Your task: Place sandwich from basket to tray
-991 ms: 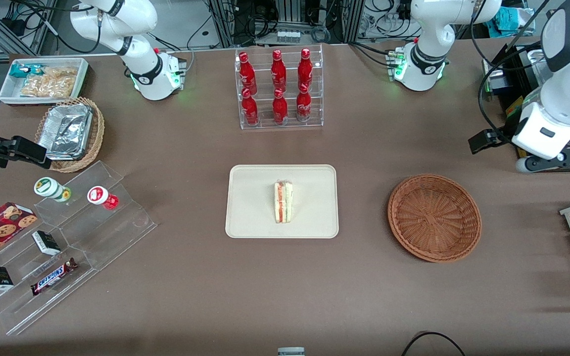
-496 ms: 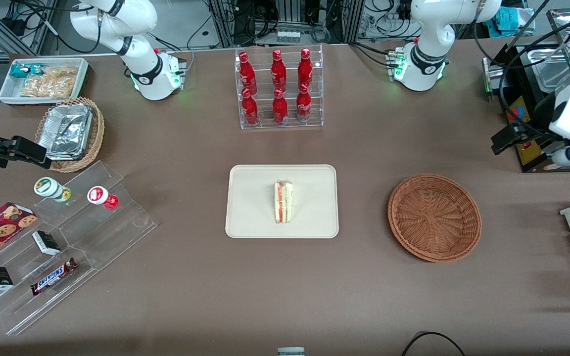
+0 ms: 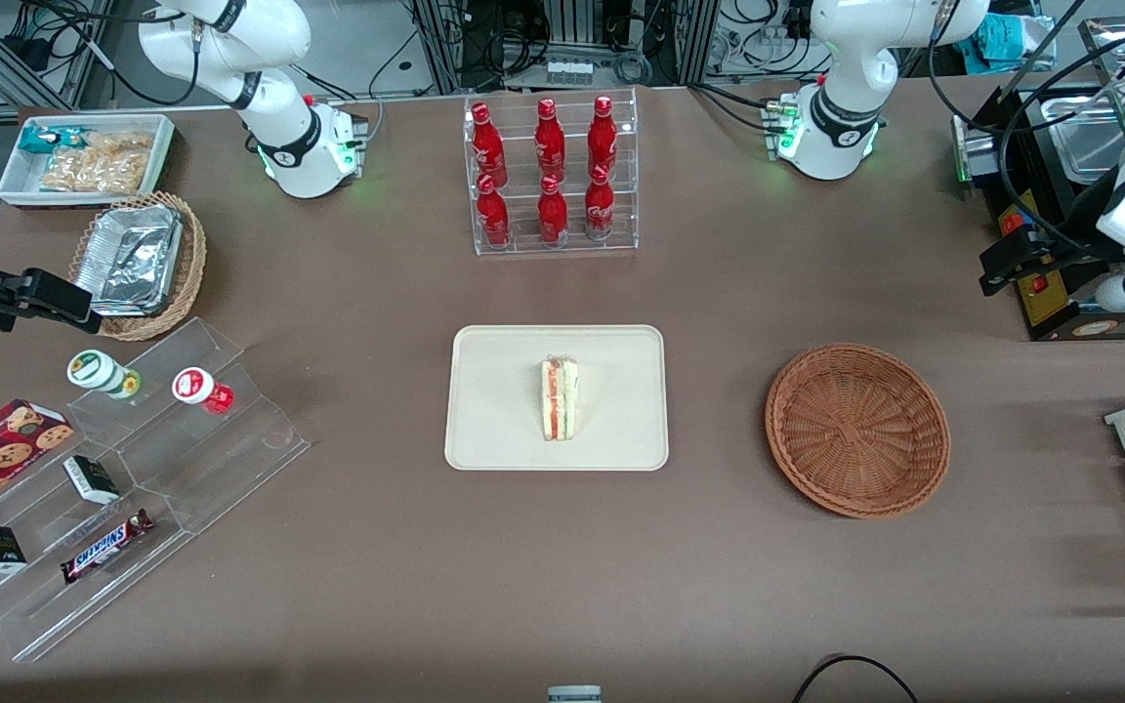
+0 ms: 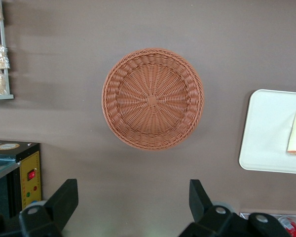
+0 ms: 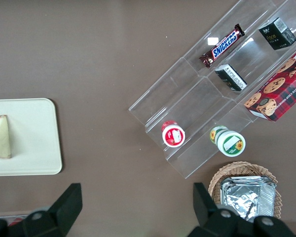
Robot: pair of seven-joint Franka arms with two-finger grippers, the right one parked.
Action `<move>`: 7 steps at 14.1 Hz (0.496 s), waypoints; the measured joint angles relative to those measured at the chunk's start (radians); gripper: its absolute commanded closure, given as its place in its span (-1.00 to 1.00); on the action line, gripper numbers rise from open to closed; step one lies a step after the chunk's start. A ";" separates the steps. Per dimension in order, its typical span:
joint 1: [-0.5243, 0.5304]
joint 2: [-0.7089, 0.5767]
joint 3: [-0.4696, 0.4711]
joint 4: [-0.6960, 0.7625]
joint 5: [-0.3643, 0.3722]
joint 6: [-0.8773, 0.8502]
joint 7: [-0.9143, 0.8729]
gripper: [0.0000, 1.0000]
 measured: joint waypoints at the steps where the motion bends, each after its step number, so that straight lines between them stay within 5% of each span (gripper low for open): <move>1: 0.007 0.000 0.001 0.000 -0.005 -0.006 0.007 -1.00; 7: 0.017 0.000 0.001 0.000 -0.008 -0.025 0.016 -1.00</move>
